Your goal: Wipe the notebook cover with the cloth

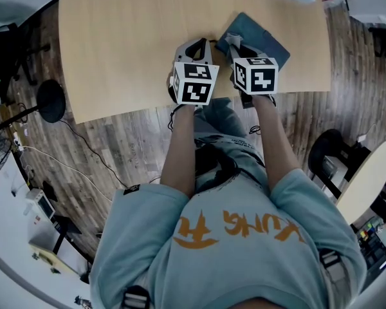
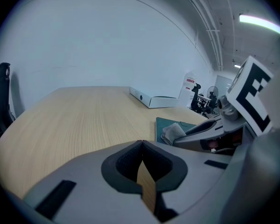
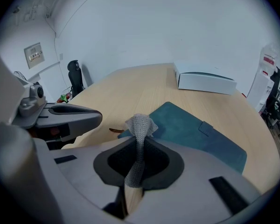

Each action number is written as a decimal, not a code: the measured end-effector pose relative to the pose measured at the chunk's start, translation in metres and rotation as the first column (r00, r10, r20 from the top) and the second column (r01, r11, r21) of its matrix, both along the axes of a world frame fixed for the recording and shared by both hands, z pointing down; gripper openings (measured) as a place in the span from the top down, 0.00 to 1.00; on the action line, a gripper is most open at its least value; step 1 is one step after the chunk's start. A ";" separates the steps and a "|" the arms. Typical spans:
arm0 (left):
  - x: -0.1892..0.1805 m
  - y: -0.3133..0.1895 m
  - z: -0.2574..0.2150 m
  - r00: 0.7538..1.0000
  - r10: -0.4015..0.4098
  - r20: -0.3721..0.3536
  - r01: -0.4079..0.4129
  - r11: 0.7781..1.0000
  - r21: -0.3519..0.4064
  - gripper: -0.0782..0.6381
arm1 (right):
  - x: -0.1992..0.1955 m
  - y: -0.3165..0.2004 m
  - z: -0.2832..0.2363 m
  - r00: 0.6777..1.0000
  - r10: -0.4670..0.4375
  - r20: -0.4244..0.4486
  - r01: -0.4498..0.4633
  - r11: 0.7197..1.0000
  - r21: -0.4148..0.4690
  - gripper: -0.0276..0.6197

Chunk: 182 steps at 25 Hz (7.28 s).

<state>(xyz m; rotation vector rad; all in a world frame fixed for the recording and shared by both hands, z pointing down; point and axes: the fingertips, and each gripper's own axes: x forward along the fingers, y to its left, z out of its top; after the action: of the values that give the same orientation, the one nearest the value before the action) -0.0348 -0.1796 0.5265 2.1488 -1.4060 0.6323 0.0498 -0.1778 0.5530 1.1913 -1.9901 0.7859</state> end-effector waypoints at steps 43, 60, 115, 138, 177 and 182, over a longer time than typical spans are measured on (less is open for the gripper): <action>0.075 0.046 0.002 0.979 0.202 -0.010 -0.202 0.979 -0.020 0.87 | 0.087 0.057 0.003 0.976 0.218 0.010 -0.218 0.976 0.011 0.91; 0.115 0.058 0.000 0.952 0.304 -0.034 -0.305 0.952 -0.015 0.87 | 0.129 0.082 0.002 0.944 0.330 -0.010 -0.330 0.944 0.011 0.91; -0.033 -0.052 0.001 0.961 -0.195 -0.197 0.171 0.977 -0.129 0.87 | -0.011 -0.062 -0.013 0.997 -0.008 -0.078 0.007 1.000 -0.015 0.91; -0.007 -0.062 0.015 0.981 -0.115 -0.159 0.087 0.981 -0.171 0.87 | -0.009 -0.069 -0.001 0.997 -0.043 -0.060 0.041 0.999 -0.025 0.91; 0.031 -0.041 0.017 0.991 0.052 -0.120 -0.073 0.982 -0.176 0.87 | 0.056 -0.036 0.002 0.989 0.139 -0.050 -0.140 0.990 -0.003 0.91; 0.035 -0.034 0.014 0.991 0.079 -0.109 -0.098 0.980 -0.175 0.87 | 0.064 -0.030 0.000 0.985 0.163 -0.049 -0.163 0.987 0.005 0.91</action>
<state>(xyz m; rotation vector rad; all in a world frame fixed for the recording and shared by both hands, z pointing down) 0.0001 -0.2138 0.5405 2.0783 -1.1592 0.6474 0.1138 -0.2082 0.5527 1.3740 -1.8704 0.8283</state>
